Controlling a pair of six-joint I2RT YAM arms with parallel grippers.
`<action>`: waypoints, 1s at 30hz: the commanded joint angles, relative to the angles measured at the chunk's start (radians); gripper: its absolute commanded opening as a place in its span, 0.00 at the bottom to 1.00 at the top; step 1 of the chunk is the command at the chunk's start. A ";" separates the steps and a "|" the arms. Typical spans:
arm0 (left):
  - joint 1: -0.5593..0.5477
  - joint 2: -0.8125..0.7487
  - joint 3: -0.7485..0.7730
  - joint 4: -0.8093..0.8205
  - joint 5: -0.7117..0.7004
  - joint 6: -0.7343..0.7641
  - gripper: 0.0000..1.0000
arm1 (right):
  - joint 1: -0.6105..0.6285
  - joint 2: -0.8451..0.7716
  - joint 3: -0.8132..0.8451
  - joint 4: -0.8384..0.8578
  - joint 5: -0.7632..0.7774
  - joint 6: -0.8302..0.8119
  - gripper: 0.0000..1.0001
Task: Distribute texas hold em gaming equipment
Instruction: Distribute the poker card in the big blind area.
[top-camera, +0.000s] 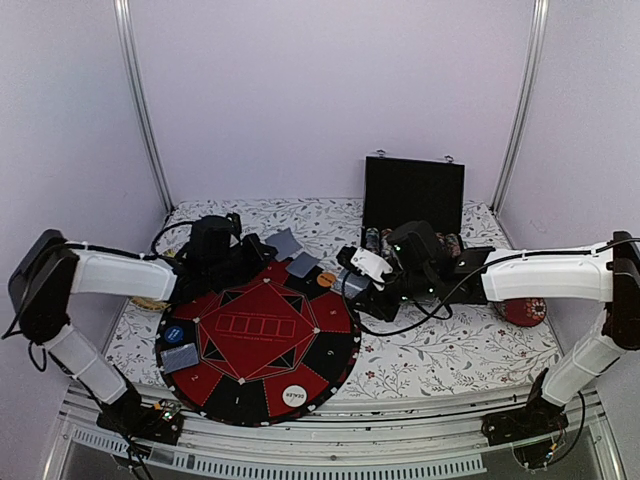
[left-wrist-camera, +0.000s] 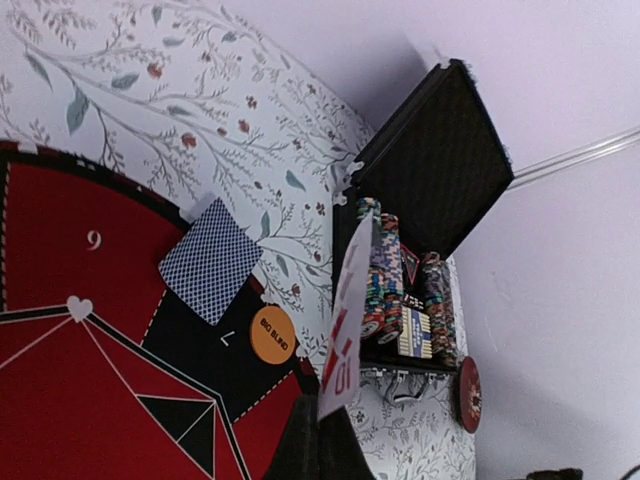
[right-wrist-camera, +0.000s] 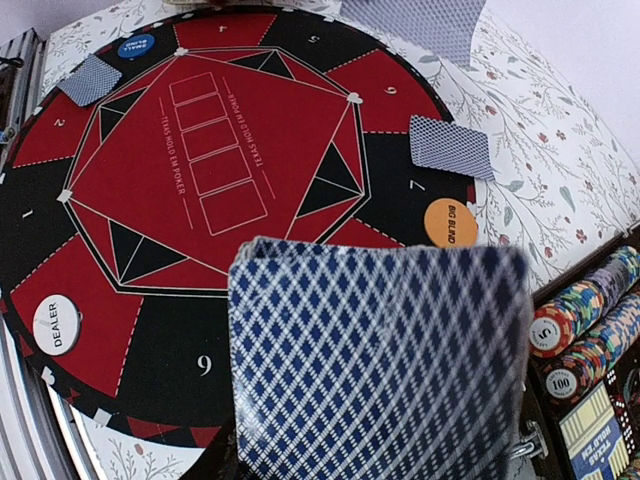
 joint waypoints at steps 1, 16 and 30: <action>0.037 0.157 0.037 0.249 0.102 -0.135 0.00 | -0.004 -0.051 -0.008 -0.054 0.053 0.071 0.38; 0.063 0.592 0.155 0.529 0.211 -0.340 0.00 | -0.003 -0.084 -0.053 -0.109 0.135 0.182 0.37; 0.024 0.717 0.159 0.627 0.110 -0.481 0.00 | -0.004 -0.088 -0.083 -0.098 0.137 0.202 0.37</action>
